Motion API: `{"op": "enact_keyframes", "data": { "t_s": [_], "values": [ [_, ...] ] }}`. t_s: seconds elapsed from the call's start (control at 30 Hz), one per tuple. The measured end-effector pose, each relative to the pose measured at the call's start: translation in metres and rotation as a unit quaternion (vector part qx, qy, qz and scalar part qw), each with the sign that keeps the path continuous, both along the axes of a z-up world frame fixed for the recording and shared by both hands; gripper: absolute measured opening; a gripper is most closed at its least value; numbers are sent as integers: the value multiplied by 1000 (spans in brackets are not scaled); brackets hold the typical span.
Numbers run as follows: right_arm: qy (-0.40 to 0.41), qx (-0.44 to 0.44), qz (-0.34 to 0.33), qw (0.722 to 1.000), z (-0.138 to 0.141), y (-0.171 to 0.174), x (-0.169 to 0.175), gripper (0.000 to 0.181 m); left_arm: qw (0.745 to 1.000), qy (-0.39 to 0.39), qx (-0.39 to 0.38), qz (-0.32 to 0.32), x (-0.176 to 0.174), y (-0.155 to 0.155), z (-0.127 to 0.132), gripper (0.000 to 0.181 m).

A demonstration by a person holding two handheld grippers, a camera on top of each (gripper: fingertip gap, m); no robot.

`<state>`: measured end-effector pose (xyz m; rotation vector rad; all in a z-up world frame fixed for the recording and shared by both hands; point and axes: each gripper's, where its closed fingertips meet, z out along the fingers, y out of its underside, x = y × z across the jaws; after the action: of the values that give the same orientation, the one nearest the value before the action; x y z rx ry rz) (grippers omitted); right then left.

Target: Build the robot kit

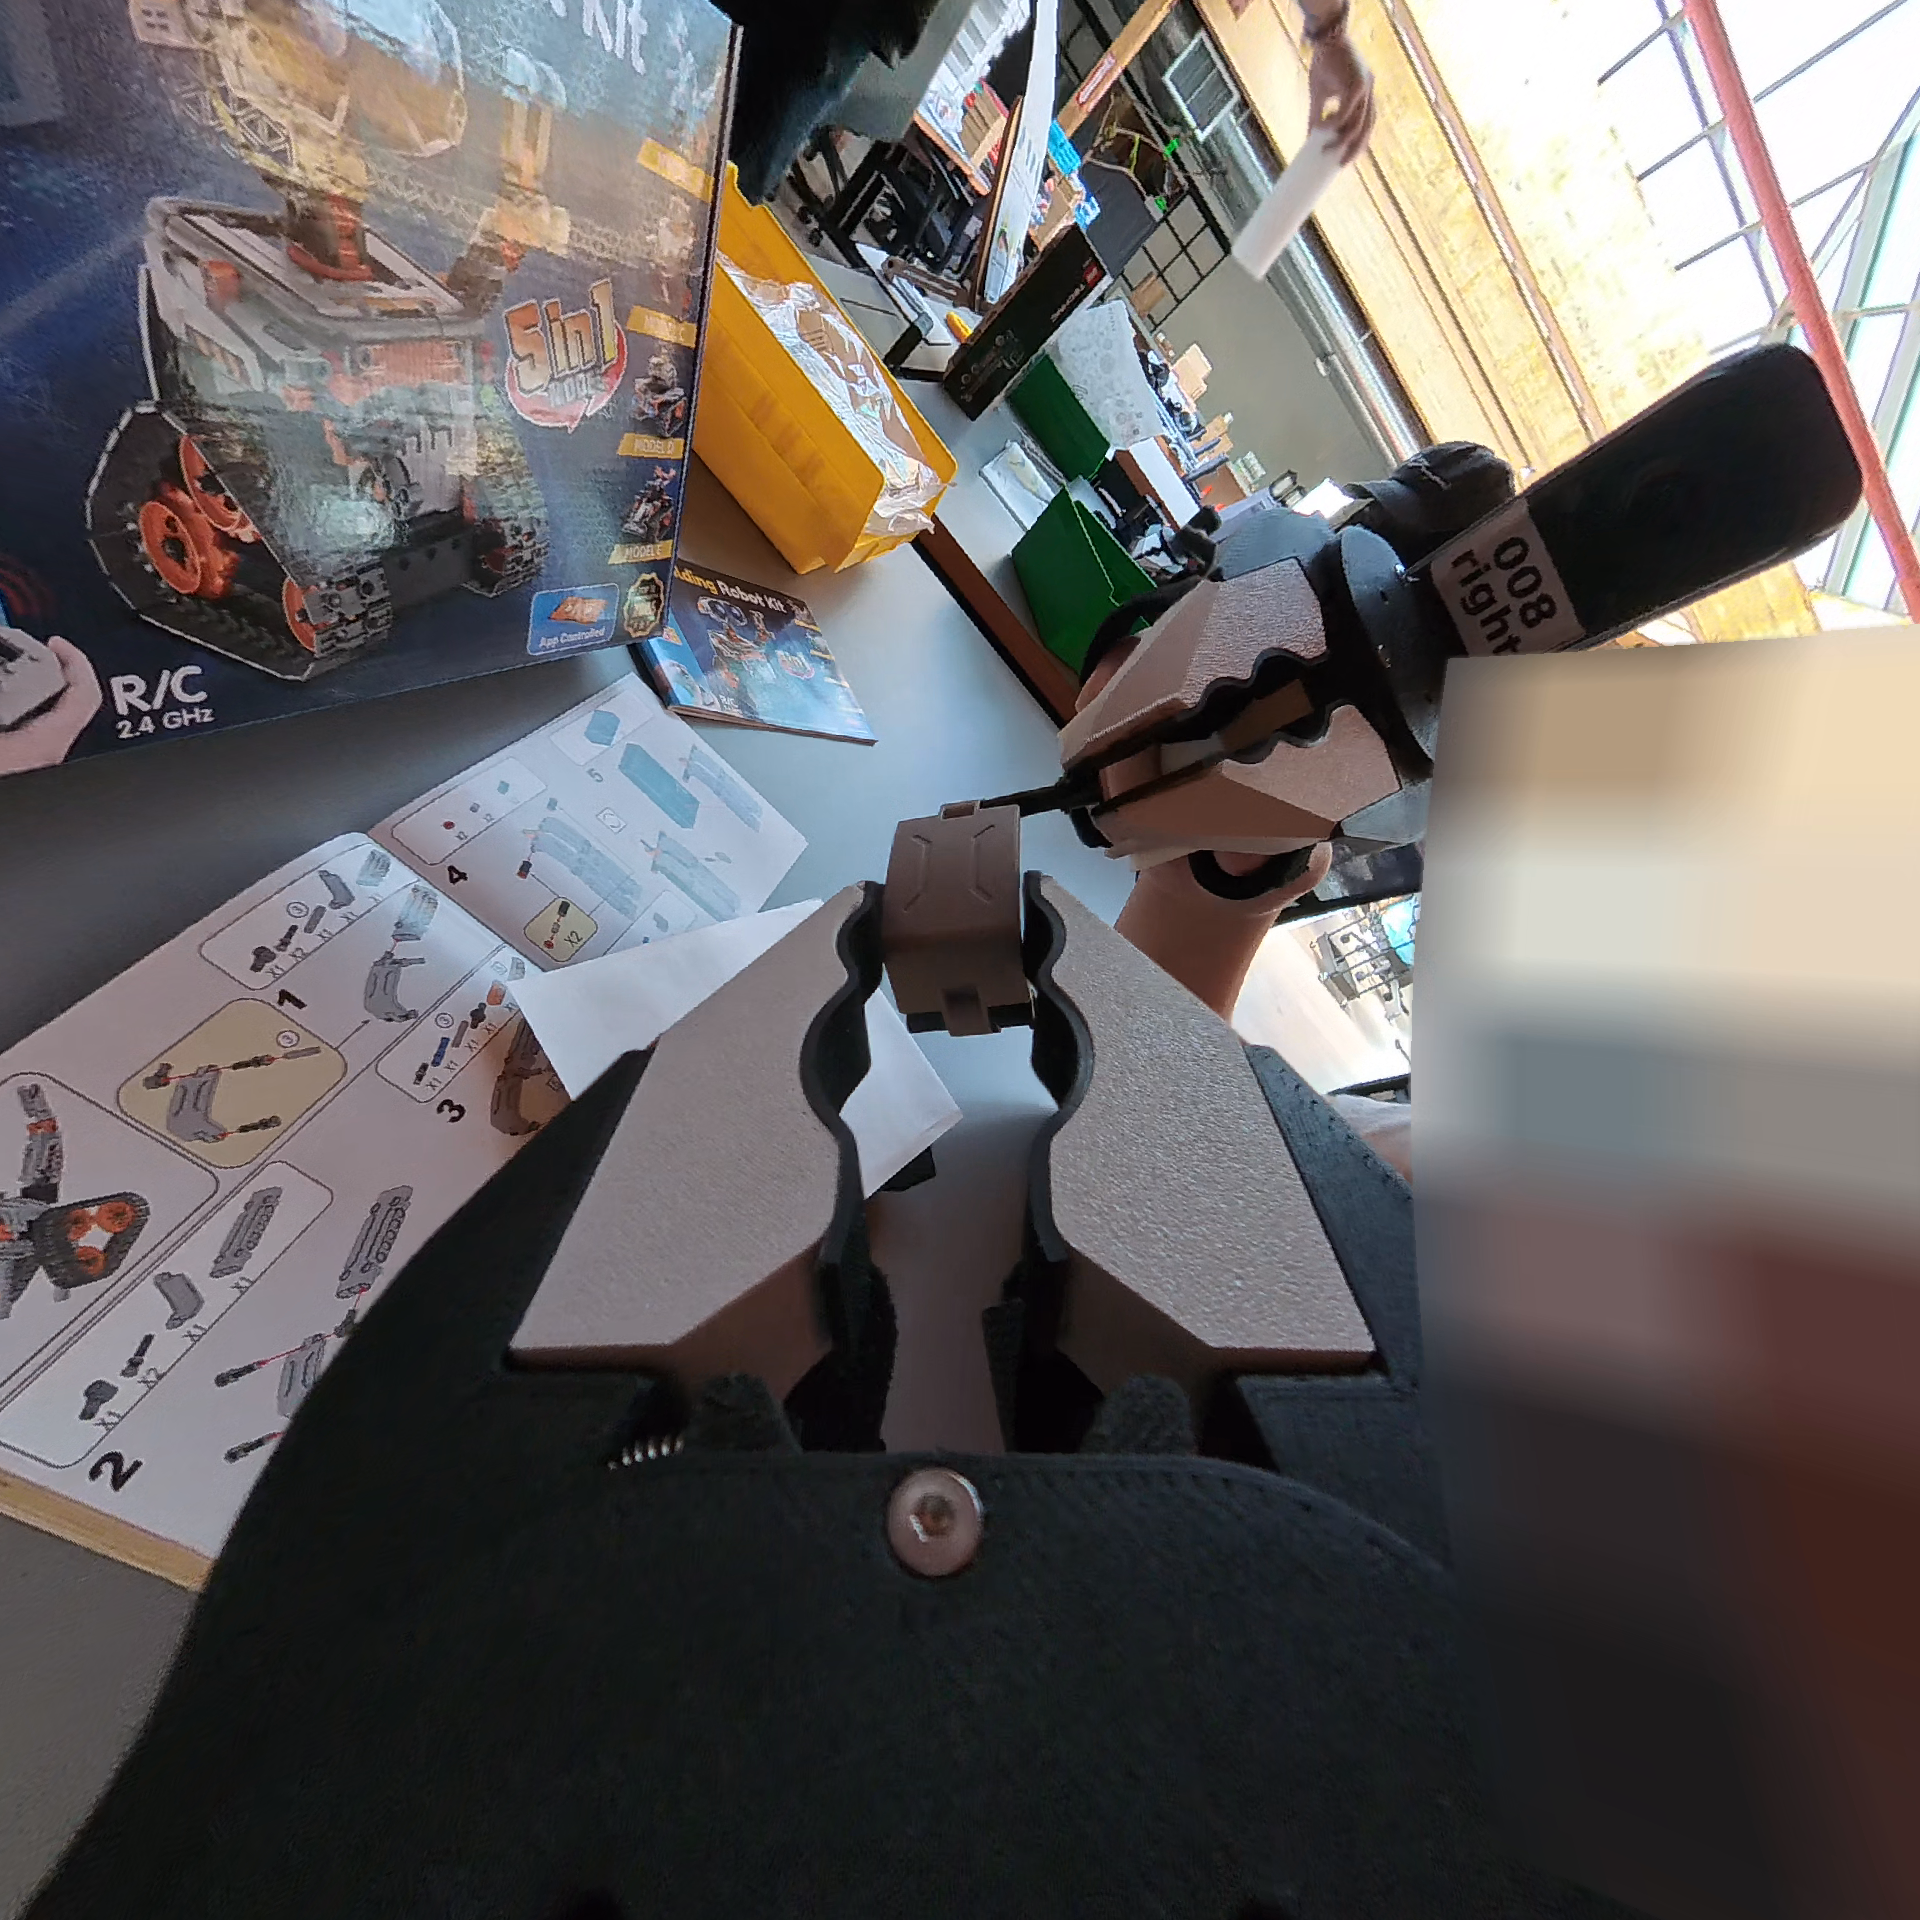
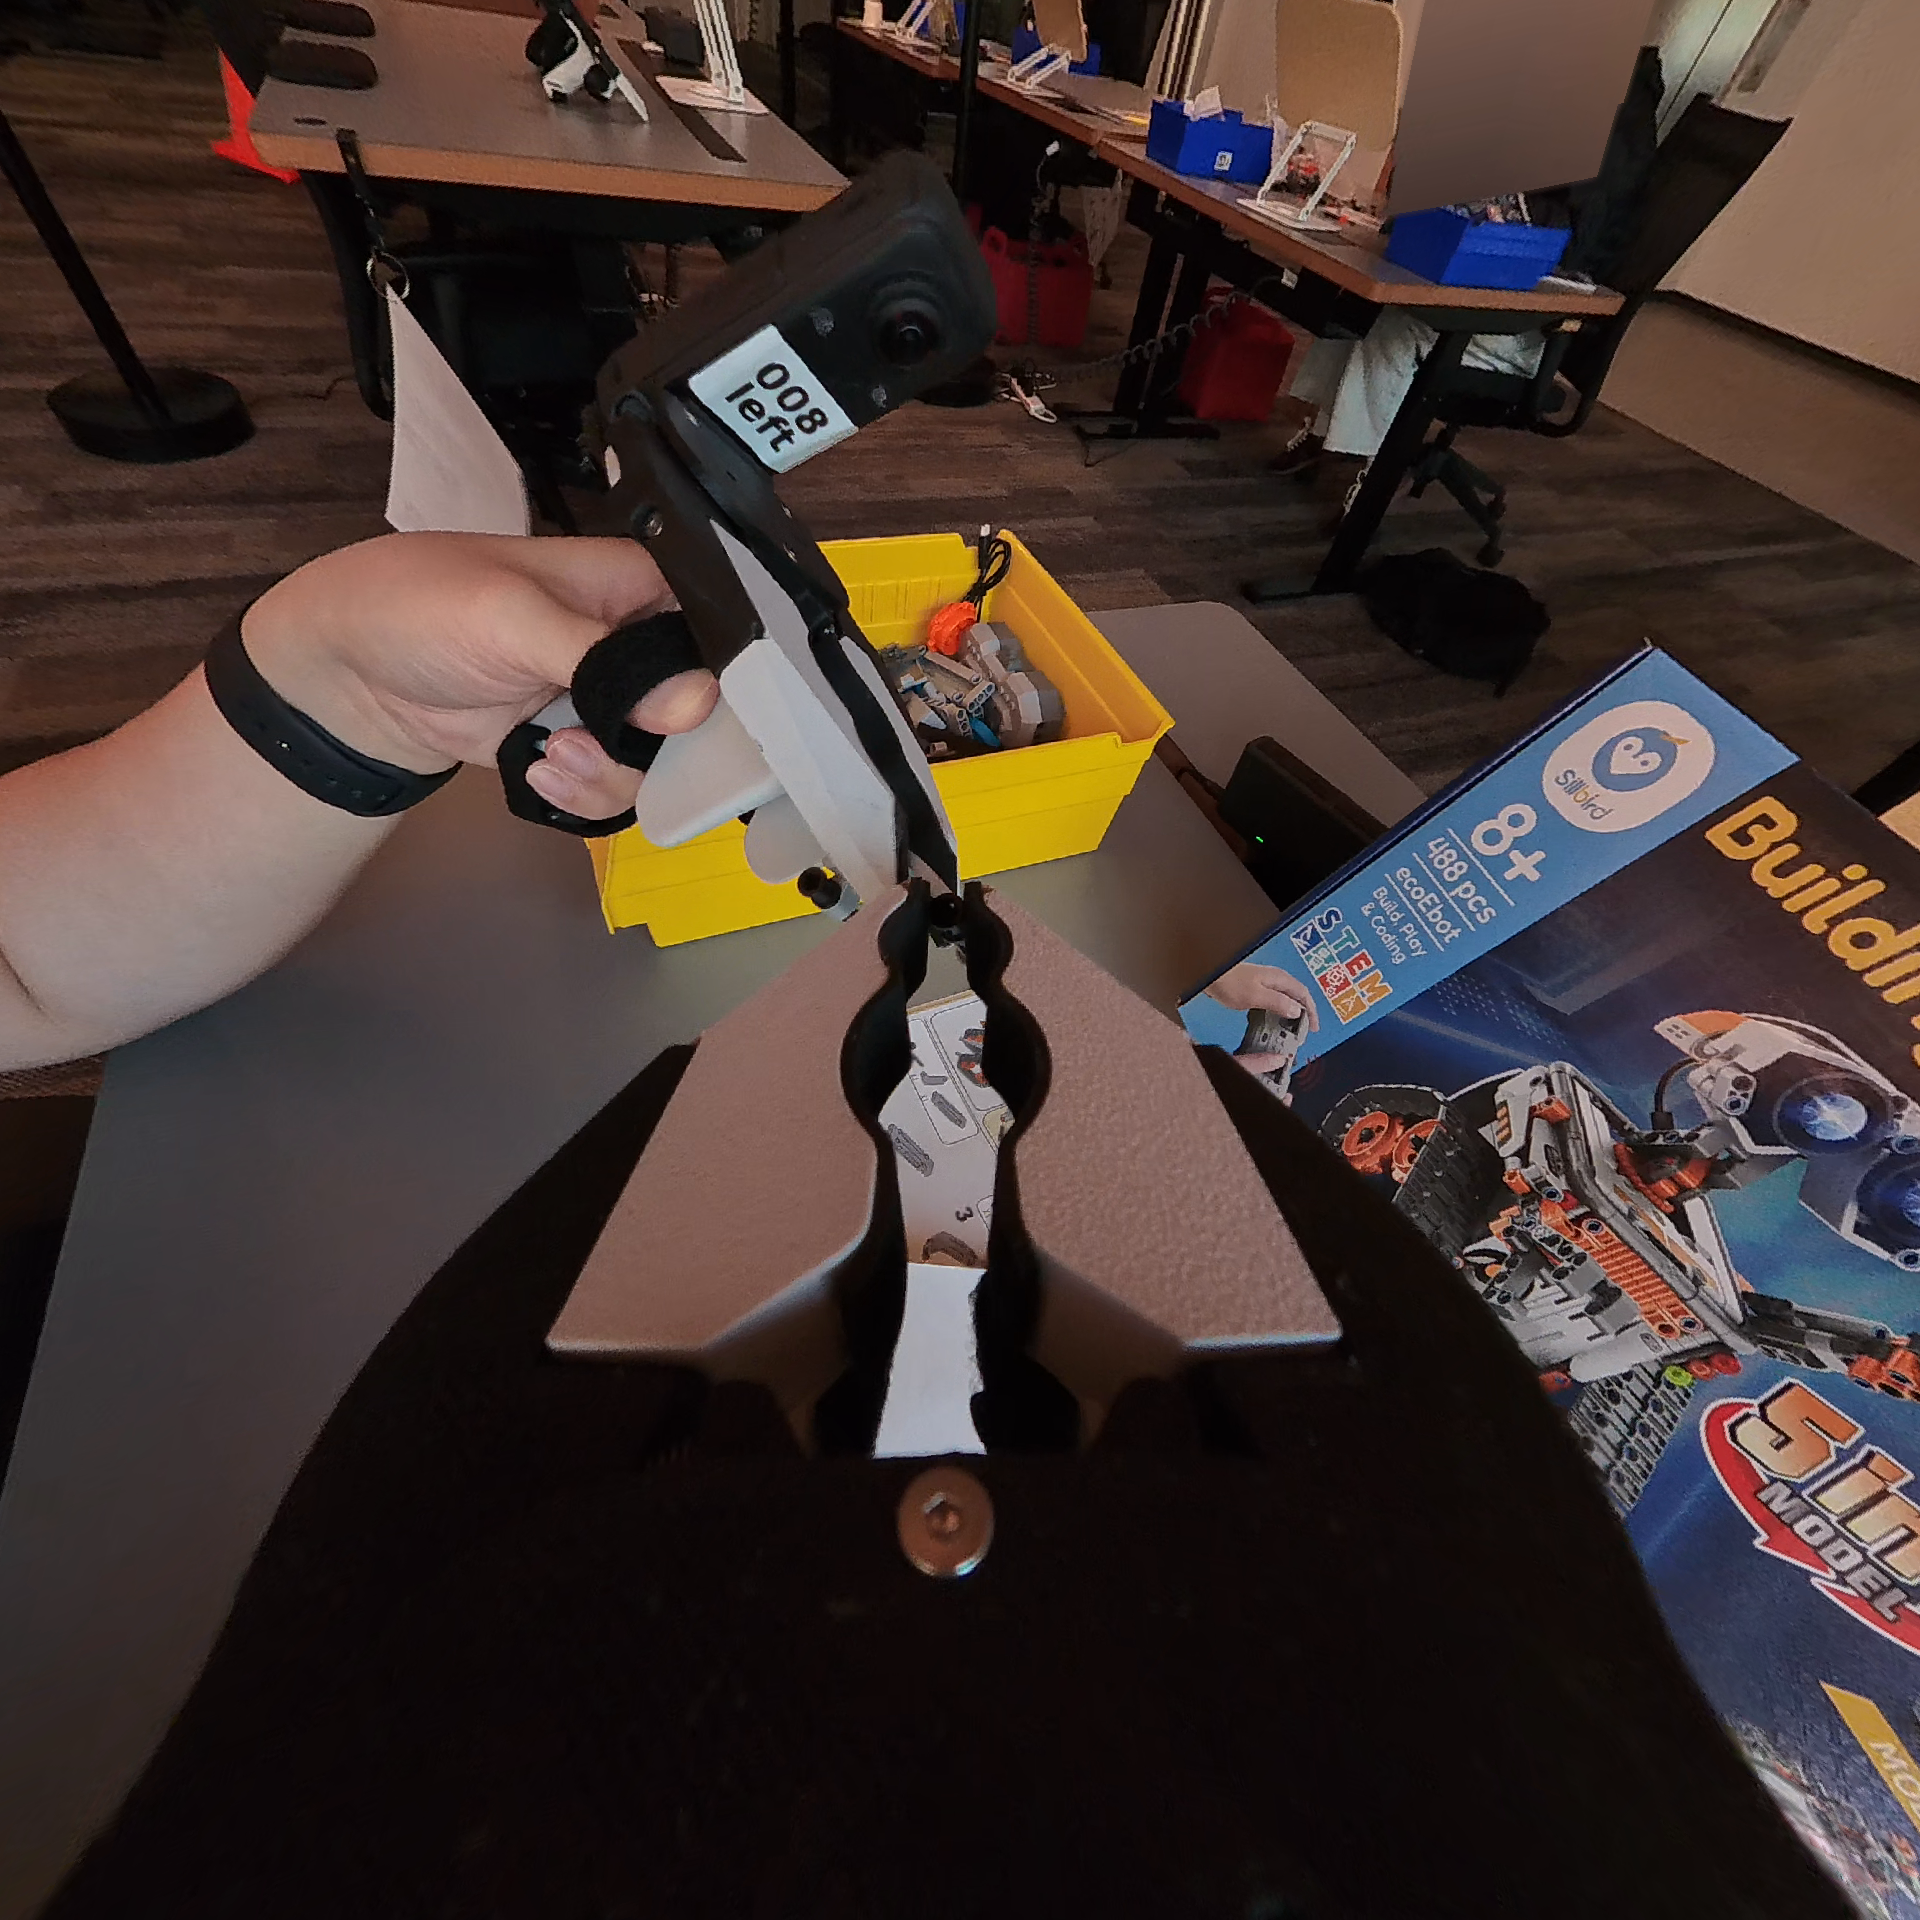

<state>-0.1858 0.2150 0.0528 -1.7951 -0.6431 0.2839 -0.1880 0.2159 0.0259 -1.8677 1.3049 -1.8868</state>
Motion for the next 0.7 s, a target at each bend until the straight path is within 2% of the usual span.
{"op": "enact_keyframes", "data": {
  "t_s": [0.43,0.7],
  "values": [
    [0,5,14,1000,-1,1,-1,5,1000,-5,-28,-4,1,0,0,25],
    [-37,9,24,999,-11,3,-2,5,999,8,-38,-9,4,-1,-8,25]
  ]
}}
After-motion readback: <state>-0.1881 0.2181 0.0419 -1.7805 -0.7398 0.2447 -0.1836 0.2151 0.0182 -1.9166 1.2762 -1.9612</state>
